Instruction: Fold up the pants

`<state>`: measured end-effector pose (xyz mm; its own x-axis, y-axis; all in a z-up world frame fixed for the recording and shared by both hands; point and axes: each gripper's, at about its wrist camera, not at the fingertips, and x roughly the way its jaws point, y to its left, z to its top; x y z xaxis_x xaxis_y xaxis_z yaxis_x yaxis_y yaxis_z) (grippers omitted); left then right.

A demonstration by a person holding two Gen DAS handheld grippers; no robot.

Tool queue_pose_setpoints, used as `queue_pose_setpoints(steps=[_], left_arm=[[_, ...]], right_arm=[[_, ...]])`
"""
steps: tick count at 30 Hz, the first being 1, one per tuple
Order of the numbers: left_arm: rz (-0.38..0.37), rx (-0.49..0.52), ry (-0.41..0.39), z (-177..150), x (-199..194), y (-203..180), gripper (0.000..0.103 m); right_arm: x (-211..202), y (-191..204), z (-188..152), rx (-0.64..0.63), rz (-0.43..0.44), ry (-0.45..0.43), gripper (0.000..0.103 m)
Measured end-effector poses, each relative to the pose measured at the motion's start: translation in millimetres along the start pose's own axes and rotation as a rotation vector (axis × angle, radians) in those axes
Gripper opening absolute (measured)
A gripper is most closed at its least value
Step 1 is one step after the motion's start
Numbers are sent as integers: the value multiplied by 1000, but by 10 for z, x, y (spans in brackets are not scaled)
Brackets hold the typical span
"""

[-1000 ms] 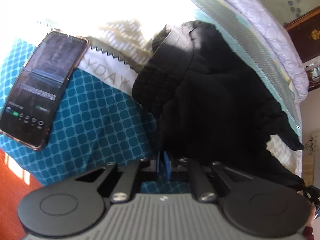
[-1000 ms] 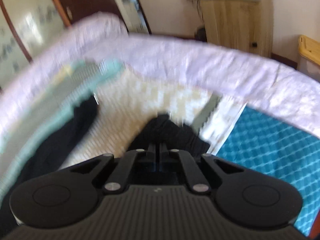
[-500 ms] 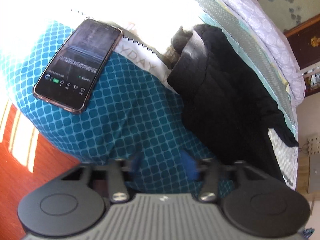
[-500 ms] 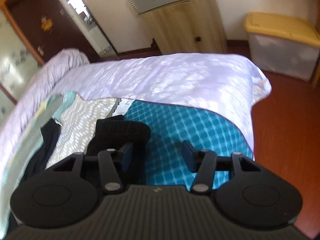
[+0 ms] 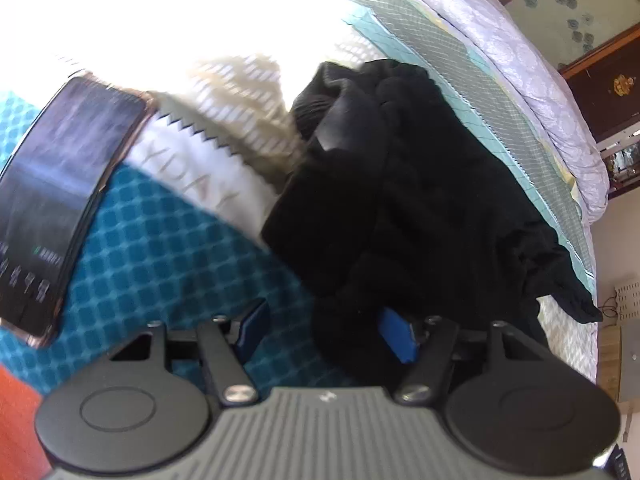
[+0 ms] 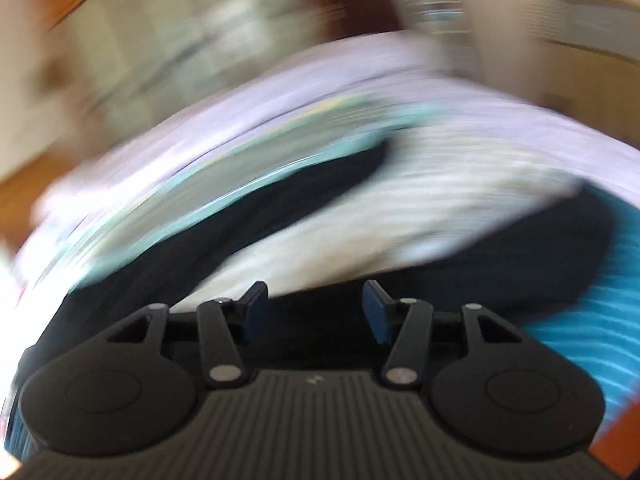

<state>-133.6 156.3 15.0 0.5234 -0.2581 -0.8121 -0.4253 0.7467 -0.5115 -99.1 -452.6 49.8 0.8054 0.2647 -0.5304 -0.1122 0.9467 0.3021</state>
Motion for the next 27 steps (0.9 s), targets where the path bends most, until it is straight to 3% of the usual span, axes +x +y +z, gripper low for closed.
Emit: queue_pose_setpoints(steps=[4,7,10,12,13,15,16,19,23,27], left_arm=[[-6,107,-15,176,44,-336,59],[-4,174,-21,304,103,-577,61],[-18,209,-9,419,121,-707,63],[-64,207,-26,480,-5,-684,67],[-95,203,-57,499,-81,-647,69],[-109,173,-133,546,-255,-464,83],[-102,143,-167,534,-333,-342,85],[-83,42,-164,494,-316,-28,87],[-89,2,-106,351,-110,118,86],[-53,120,-149,262,-63,-143,86]], right_arm=[[446,1214,-143,-289,293,148,57],[809,2043,-378,-470,443,229,58],[1197,2657,-614,-623,489,276,55],[1515,2858,-689,-660,416,309,36],[1662,2884,-683,-641,378,328,29],[1895,2730,-587,-479,351,371,29],[1983,2610,-528,-371,366,394,29],[2095,2337,-479,-156,414,444,27],[2169,2367,-464,-117,428,455,27],[2140,2451,-449,-155,419,451,27]])
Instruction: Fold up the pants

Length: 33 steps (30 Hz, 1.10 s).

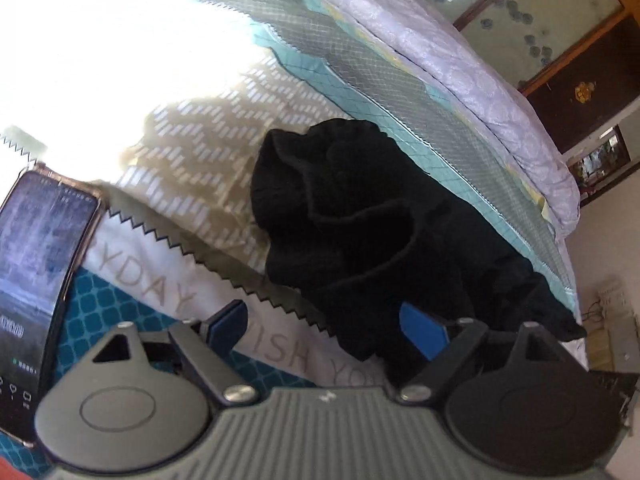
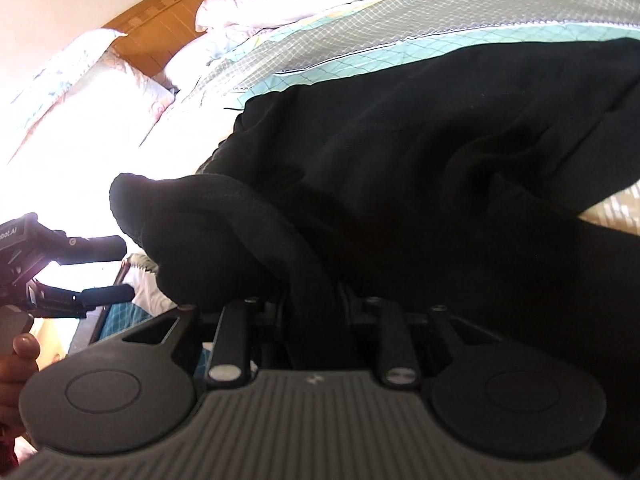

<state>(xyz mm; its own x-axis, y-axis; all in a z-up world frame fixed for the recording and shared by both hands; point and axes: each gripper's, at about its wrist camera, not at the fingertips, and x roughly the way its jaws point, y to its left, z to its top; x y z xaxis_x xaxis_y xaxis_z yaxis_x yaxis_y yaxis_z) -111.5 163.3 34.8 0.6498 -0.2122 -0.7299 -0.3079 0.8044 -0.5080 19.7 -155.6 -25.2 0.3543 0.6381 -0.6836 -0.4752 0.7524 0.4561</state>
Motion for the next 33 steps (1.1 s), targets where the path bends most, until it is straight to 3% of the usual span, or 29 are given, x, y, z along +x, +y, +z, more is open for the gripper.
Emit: queue_pose_setpoints(steps=[4,7,8,11,13,15,19,21,22,25,27,29,30,31,33], left_arm=[[90,207,-76,15,21,-399,85],[147,368,-114,-22,69,-620,72],[159,420,-119,-47,81,-681,64],[156,554,-104,-145,93,-821,25],[176,588,-101,-188,77,-849,13],[129,536,-73,-143,4,-785,7],[-22,347,-1,8,-268,-582,6],[-107,264,23,36,-498,-474,6],[-144,226,30,46,-629,-420,6],[-195,171,12,-12,-1121,-246,6],[-171,155,17,-107,-1352,-106,6],[-101,148,50,-268,-1427,79,7],[-53,146,78,-349,-1393,165,6],[26,130,104,-421,-1323,263,6],[158,80,123,-540,-1224,462,7]], right_arm=[[63,32,28,26,10,5,27],[101,45,33,37,15,2,27],[99,38,27,40,17,2,27],[78,35,27,48,22,3,27],[87,32,16,55,26,4,27],[-26,-104,35,65,31,5,27],[-239,-202,-9,47,24,8,29],[-490,-216,-88,3,33,-5,23],[-572,-155,-111,-31,50,-9,17],[-943,24,-252,-156,160,-4,17],[-1162,169,-386,-252,242,13,22],[-1339,261,-537,-325,289,17,29],[-1390,275,-605,-337,300,17,37],[-1413,272,-663,-333,295,17,55],[-1427,228,-767,-309,238,3,57]])
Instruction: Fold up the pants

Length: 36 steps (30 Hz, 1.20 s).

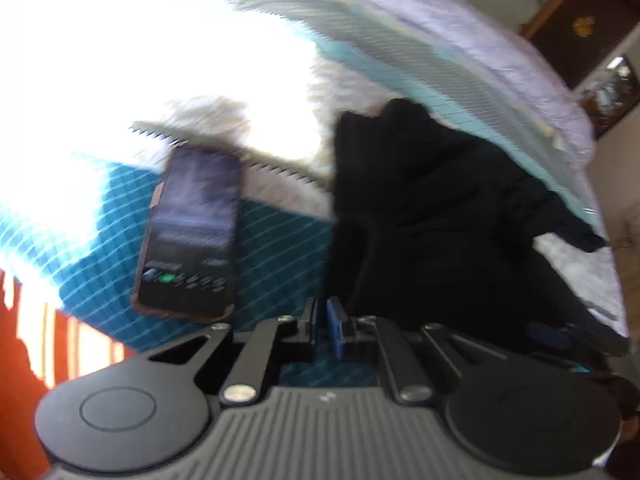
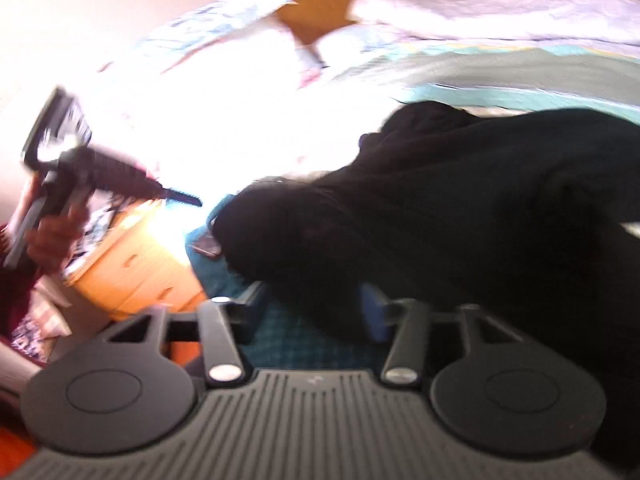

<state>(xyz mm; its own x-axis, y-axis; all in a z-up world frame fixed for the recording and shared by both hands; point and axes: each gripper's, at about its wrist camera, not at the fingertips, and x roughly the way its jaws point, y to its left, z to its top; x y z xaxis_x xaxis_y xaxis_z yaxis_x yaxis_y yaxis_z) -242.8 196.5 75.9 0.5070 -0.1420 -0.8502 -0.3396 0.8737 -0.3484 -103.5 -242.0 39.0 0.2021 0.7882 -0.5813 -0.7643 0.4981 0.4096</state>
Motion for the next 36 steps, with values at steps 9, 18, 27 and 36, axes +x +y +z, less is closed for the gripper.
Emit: queue_pose_setpoints(steps=[9,18,27,36], left_arm=[[-167,-145,40,-305,349,48,64],[-189,-218,57,-230,739,-186,79],[-103,-247,64,-121,600,-300,21],[-20,-248,12,-71,169,-235,20]], right_arm=[[-857,-559,-446,317,-235,-172,57],[-2345,-1355,-1413,748,-733,-482,57],[-3030,-2115,-1933,930,-1077,-655,58],[-3363,-2337,-1386,816,-960,-799,8]])
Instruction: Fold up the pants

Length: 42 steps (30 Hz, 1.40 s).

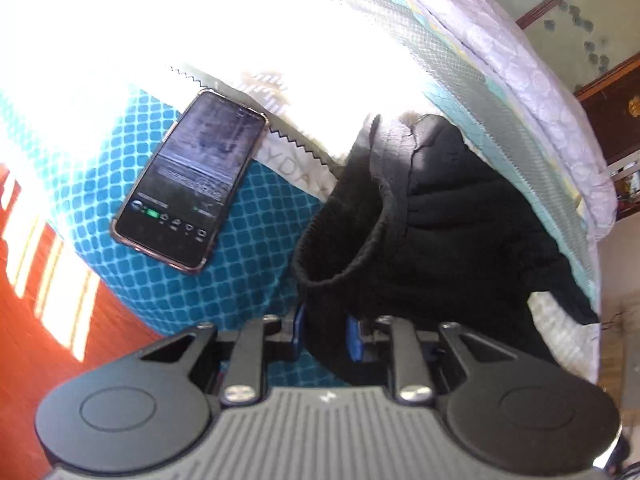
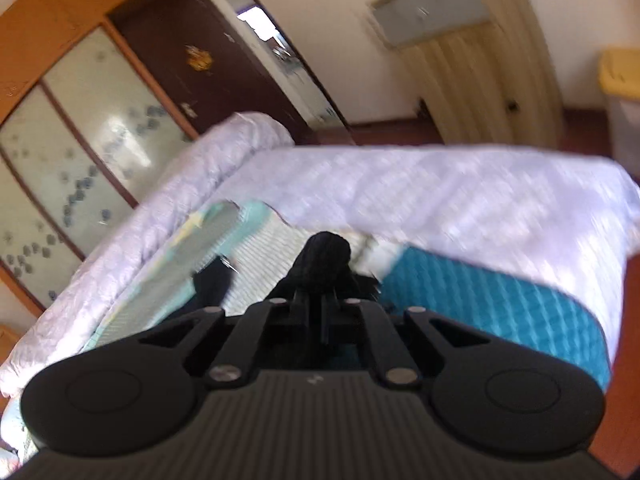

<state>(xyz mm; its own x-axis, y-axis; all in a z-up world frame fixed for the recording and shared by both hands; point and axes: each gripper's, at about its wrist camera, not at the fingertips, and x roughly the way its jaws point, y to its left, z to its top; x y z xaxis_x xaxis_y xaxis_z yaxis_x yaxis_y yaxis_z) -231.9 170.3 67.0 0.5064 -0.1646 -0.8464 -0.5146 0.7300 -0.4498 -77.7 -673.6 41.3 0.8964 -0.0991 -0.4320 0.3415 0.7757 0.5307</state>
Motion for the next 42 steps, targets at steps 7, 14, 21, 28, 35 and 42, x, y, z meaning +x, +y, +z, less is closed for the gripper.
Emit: queue_pose_setpoints(steps=[7,14,21,28,35,42], left_arm=[[190,104,59,-185,191,-22,33],[149,128,-159,-53,-525,83,51],[288,458,-327,807,-199,-746,55],[239,875,-278,1410,1154,-1810,63],[248,1068,-194,1336,2120,-2025,71],[227,1050,-140,1328,2270,-1944,9]], right_arm=[[305,-240,-314,-54,-286,152,8],[-345,-432,-270,-6,-325,-14,59],[-101,413,115,-111,-193,-44,51],[1271,1715,279,-178,38,230,51],[2546,2370,179,-255,-109,362,52],[3352,2205,-264,-173,-287,467,51]])
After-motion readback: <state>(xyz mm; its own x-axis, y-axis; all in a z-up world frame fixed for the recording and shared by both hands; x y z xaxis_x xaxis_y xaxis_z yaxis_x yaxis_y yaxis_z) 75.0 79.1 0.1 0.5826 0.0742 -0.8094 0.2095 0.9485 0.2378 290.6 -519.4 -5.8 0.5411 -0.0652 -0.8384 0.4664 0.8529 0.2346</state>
